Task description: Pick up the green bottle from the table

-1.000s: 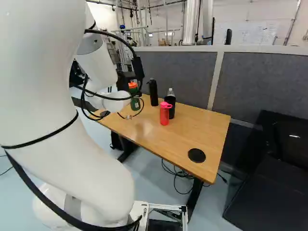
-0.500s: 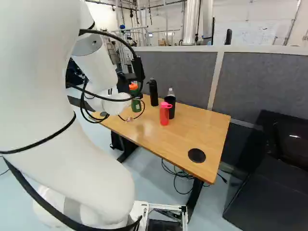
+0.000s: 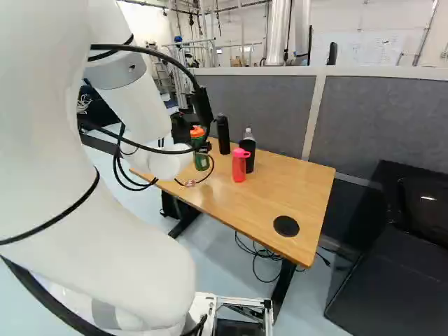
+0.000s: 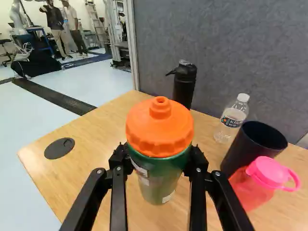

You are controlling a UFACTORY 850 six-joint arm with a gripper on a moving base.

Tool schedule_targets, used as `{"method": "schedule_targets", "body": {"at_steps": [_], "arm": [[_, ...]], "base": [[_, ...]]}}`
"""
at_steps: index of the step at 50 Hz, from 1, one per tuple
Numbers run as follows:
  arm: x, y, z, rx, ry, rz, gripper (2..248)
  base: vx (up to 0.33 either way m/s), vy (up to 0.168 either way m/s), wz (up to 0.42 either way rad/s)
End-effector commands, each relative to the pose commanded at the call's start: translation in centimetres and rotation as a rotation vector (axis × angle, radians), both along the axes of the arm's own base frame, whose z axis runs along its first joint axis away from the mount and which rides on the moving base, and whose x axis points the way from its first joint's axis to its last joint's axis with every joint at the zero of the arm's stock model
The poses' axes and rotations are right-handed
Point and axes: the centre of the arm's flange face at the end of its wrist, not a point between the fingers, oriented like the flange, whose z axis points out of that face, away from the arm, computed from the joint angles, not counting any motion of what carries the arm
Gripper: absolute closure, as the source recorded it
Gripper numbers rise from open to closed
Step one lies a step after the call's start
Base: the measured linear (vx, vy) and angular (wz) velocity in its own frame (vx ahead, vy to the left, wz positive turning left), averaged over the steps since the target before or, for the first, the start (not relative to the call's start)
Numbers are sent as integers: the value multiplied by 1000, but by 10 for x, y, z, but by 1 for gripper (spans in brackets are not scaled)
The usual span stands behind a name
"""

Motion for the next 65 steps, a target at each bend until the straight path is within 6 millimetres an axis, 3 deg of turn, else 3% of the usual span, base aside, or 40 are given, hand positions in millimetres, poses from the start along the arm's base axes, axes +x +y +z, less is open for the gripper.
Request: {"method": "schedule_targets", "body": {"at_steps": [36,65], "arm": [[-73,-25,-30,-6,20,-55,134],[-94,-30,-40,-8,25,-71,134]], "base": [[0,0,0],[0,0,0]]}}
